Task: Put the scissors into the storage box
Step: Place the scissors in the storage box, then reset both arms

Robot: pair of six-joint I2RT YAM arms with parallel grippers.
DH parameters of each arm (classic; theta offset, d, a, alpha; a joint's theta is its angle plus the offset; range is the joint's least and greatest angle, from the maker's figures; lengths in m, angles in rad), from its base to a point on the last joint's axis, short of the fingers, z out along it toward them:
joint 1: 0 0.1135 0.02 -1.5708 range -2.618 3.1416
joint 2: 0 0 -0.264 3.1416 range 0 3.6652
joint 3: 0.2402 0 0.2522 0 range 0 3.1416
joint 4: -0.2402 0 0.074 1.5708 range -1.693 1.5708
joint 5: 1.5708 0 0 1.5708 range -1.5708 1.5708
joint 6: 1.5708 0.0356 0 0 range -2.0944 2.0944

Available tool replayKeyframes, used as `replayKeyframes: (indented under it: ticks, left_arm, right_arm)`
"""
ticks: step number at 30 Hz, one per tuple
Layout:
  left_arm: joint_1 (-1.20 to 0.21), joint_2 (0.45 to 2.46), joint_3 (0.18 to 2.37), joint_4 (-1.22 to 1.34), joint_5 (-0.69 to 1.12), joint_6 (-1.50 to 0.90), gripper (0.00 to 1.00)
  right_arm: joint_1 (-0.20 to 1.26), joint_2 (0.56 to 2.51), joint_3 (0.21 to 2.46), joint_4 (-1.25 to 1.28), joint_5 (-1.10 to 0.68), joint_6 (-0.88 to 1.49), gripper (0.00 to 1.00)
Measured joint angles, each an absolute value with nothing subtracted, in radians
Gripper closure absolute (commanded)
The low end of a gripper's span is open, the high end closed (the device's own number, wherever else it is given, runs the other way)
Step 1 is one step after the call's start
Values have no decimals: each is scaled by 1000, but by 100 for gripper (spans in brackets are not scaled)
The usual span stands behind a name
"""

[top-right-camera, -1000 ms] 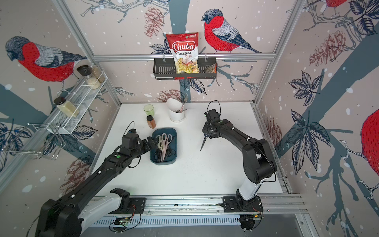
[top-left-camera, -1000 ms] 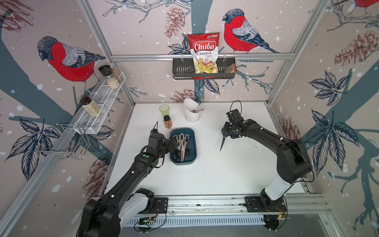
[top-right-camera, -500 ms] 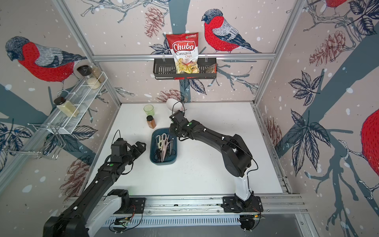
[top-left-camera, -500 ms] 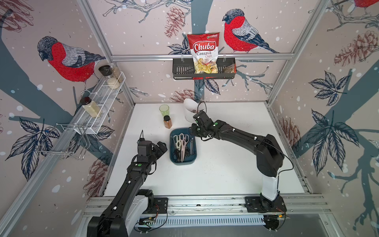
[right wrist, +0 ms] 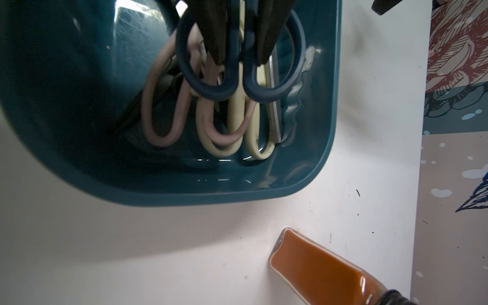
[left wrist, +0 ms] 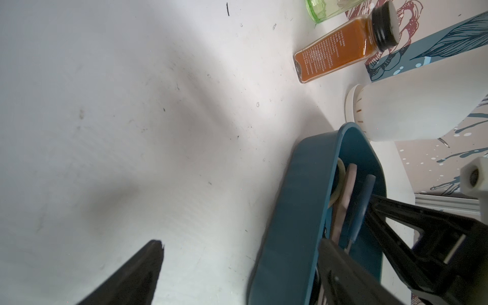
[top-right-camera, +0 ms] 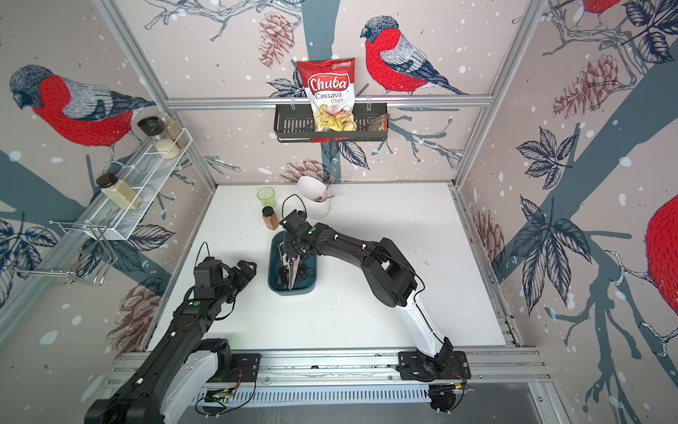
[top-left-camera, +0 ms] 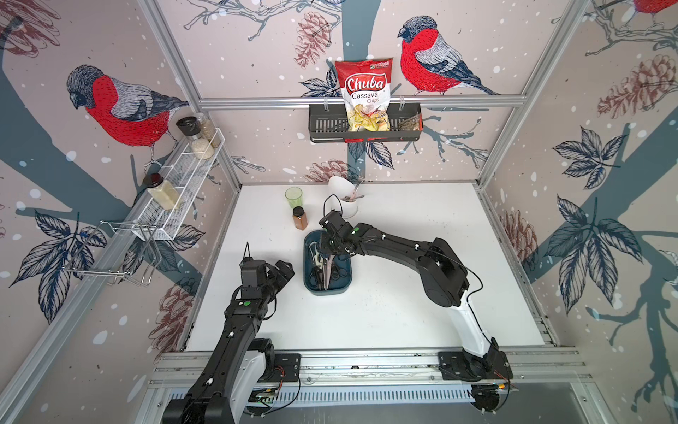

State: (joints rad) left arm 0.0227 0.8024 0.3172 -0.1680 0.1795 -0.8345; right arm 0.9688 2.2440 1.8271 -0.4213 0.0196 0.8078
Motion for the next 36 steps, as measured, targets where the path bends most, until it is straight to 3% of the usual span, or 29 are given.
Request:
replayKeyframes:
  ticks: [3, 5, 16, 23, 29, 36]
  left_arm:
    - [23, 802, 317, -168, 179, -834, 5]
    - [23, 802, 317, -168, 180, -834, 5]
    - [27, 826, 365, -168, 134, -809, 5]
    - [27, 903, 459, -118, -19, -710, 5]
    - [27, 1034, 484, 61, -195, -540, 5]
    - [27, 1278, 481, 325, -257, -314, 5]
  right_arm:
    - [969, 2253, 1846, -434, 23, 785, 70]
    - [968, 2253, 1858, -436, 26, 780, 65]
    - [877, 2072, 1811, -448, 78, 675, 60]
    - [640, 1742, 1387, -292, 96, 550, 59]
    - [402, 1446, 900, 22, 180, 368, 60]
    - [121, 1360, 559, 341, 260, 242, 61]
